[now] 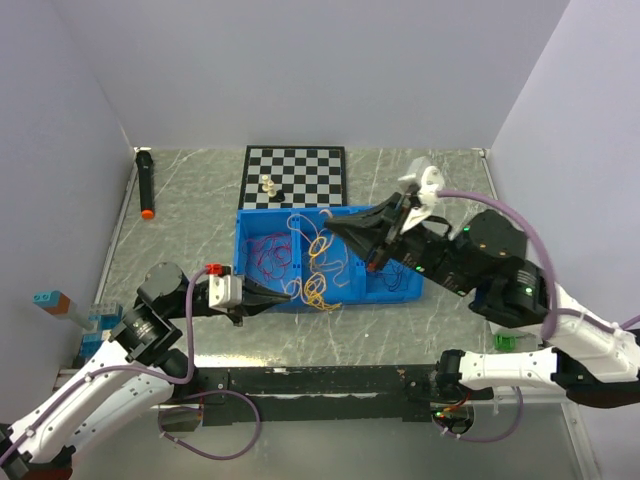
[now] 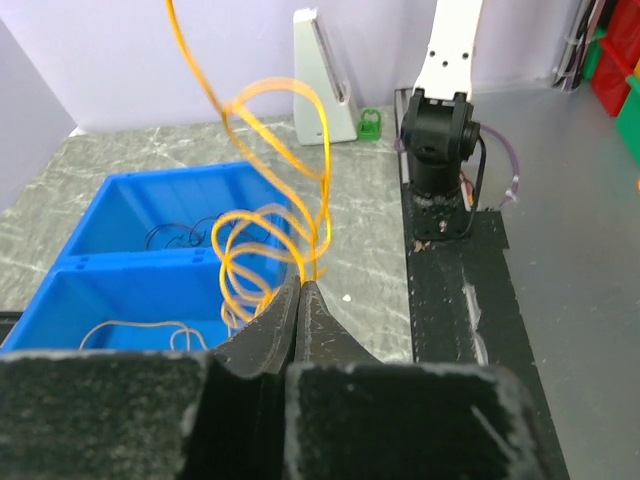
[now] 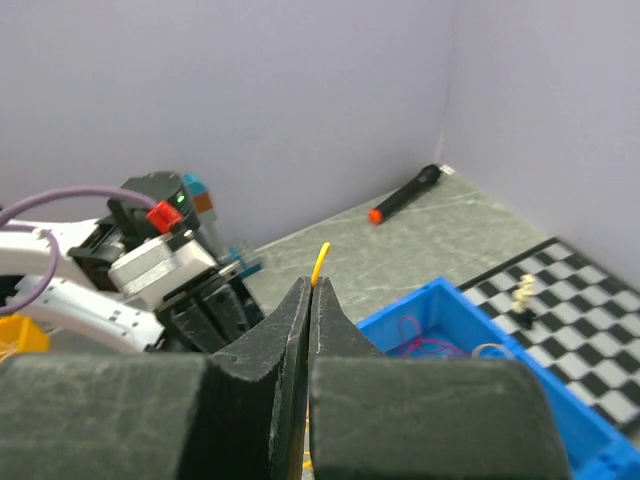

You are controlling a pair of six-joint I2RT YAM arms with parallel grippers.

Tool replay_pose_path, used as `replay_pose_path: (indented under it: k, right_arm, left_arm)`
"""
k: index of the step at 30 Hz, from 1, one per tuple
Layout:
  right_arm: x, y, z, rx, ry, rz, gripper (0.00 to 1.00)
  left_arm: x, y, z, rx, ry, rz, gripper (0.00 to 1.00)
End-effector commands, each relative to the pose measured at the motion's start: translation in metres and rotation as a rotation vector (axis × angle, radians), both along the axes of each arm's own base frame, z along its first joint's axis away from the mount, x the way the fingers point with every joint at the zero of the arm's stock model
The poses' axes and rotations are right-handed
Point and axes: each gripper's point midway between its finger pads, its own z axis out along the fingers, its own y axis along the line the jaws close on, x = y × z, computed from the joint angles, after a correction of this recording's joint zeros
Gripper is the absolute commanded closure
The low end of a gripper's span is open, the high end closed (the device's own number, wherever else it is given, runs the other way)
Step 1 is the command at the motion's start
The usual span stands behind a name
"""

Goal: Untangle the cables

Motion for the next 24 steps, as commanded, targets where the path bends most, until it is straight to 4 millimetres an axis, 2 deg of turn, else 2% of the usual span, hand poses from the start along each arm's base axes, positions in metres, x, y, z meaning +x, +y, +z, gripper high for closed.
replay_pose_path:
  k: [1, 8, 11, 12, 13, 16, 17, 21, 24]
  right_arm:
    - [-0.002, -0.057, 0.055, 0.090, -0.113, -0.107, 1.00]
    - [0.001, -0.123, 0.083, 0.129, -0.184, -0.261, 1.00]
    - [-0.005, -0.135, 0.089, 0.159, -0.188, -0.256, 1.00]
    - [-0.006, -0.135, 0.088, 0.161, -0.184, -0.247, 1.00]
    - [-0.006, -0.132, 0.086, 0.157, -0.178, -0.239, 1.00]
    - [-0.006, -0.120, 0.078, 0.135, -0.159, -0.216, 1.00]
    - [-0.006, -0.116, 0.077, 0.134, -0.155, -0.207, 1.00]
    - [-0.007, -0.104, 0.080, 0.144, -0.156, -0.173, 1.00]
    - [-0.006, -0.090, 0.080, 0.135, -0.158, -0.153, 1.00]
  left_arm:
    - [0.000, 0.005, -0.009, 0.031, -0.021, 0.015, 0.99]
    - [-0.005, 0.007, -0.027, 0.072, -0.012, -0.006, 0.99]
    - [-0.004, 0.007, -0.029, 0.070, -0.017, -0.003, 0.99]
    - [0.000, 0.006, -0.025, 0.054, -0.014, 0.013, 0.92]
    - [0.002, 0.004, -0.019, 0.031, -0.016, 0.022, 0.66]
    - [0.005, -0.002, 0.001, -0.035, -0.016, 0.014, 0.28]
    - [0.005, -0.004, 0.007, -0.056, -0.018, 0.002, 0.24]
    - [-0.001, -0.015, 0.027, -0.121, 0.035, -0.056, 0.20]
    - [-0.006, -0.024, 0.034, -0.147, 0.098, -0.093, 0.17]
